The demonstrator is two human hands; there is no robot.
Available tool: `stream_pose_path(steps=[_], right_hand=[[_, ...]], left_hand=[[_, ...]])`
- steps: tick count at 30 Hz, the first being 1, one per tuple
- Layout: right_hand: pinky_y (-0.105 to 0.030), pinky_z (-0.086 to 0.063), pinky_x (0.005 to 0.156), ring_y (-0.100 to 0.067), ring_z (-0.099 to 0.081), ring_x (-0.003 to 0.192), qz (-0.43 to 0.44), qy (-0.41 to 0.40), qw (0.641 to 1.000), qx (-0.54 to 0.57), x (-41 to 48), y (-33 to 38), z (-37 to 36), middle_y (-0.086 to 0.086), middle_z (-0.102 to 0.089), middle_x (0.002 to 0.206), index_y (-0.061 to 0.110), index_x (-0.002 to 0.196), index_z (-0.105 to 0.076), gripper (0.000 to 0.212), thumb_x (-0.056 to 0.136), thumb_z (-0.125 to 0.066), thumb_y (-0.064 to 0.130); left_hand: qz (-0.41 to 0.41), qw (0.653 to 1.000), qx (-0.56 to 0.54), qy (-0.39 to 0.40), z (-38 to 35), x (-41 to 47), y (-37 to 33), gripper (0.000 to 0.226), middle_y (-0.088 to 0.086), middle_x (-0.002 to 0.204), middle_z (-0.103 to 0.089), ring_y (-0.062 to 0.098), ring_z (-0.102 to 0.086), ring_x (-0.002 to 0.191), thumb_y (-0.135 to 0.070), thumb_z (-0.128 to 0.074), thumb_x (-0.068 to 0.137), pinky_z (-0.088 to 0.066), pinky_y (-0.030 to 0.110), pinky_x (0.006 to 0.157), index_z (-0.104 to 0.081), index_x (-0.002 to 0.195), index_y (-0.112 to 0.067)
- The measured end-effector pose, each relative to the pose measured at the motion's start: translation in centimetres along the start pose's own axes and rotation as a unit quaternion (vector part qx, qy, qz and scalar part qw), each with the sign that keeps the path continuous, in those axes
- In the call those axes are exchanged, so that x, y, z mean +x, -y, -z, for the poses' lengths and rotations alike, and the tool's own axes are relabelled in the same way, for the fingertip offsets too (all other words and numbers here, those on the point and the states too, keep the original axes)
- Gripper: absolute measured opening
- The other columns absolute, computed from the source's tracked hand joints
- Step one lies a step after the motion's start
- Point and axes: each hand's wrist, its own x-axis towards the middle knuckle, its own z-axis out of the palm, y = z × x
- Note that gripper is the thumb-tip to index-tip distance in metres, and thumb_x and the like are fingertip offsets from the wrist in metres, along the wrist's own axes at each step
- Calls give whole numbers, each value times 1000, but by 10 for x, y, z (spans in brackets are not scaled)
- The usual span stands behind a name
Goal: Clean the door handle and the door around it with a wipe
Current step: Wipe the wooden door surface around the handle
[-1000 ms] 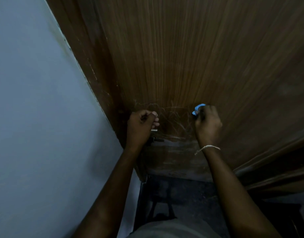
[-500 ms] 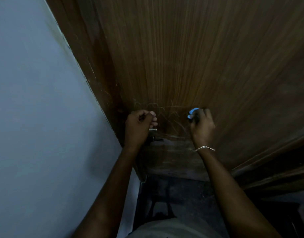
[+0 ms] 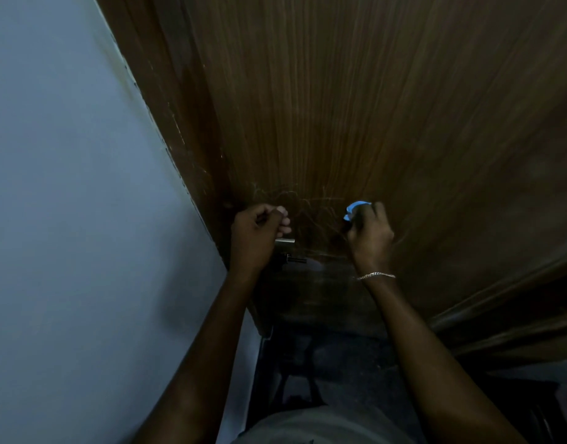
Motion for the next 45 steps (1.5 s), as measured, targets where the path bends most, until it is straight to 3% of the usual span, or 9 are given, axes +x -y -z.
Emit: stream_pose_path(steps=[7,12,15,19,23,27,32,38,45], right_hand=[[-23,-40,71,-21,-59,86,-17,-129,990,58,29,15,19,-9,-61,99,9,89,-65,5,85,-64,7],[-30,-47,67,-20,-61,82,43,-72,995,56,18,37,-7,-8,-60,104,11,92,-64,3,90,-62,10],[-31,-48,65,-28,-64,80,46,-23,998,22,-1,15,-20,-10,-61,105,7,95,-67,7,91,-61,8],[-27,-45,73,-23,-63,86,-24,-62,997,49,5,-3,-11,-7,-60,103,10,89,-65,3,87,-63,8],[-13,-34,69,-12,-57,84,9,-99,991,84,20,26,-11,-3,-59,100,14,88,-62,3,87,-62,12],[-28,-50,67,-18,-62,83,44,-53,995,70,13,43,-28,-4,-59,105,12,93,-64,3,91,-61,13],[-38,-54,66,-30,-65,81,34,-3,999,38,-4,19,-28,-9,-59,107,8,96,-66,7,91,-62,9],[-33,-50,72,-20,-62,86,30,-71,995,69,18,41,-12,-6,-59,104,12,92,-65,3,90,-63,13],[-35,-52,60,-27,-63,75,96,4,994,43,6,61,-35,-10,-58,108,6,98,-63,8,95,-57,10]], left_hand=[[-1,1000,-7,-20,11,-2,1,20,8,81,-74,15,-72,70,-21,-61,96,-56,19,61,-73,93,-4],[16,999,-26,-12,7,-3,1,19,9,80,-74,22,-72,72,-20,-62,95,-58,30,67,-72,90,-4],[18,999,-27,-9,9,-4,3,17,8,80,-74,21,-72,72,-21,-63,95,-59,27,65,-73,90,-8],[19,999,-26,-26,19,-3,4,18,6,82,-75,17,-73,72,-22,-62,95,-58,21,64,-73,96,-8],[18,999,-17,-34,21,-2,5,19,7,83,-75,15,-73,72,-22,-63,95,-56,17,62,-73,97,-6],[19,999,-18,-27,18,-2,4,21,7,82,-74,17,-72,72,-23,-62,95,-59,22,64,-72,95,-5],[19,999,-15,-28,19,-2,5,21,10,84,-74,17,-72,73,-21,-62,96,-59,21,65,-72,97,-3],[16,999,-21,-33,27,0,5,20,9,84,-73,13,-71,70,-17,-60,96,-57,19,63,-71,99,0],[22,999,-17,-33,25,0,6,17,8,85,-74,14,-72,72,-17,-60,96,-57,19,65,-72,99,-4]])
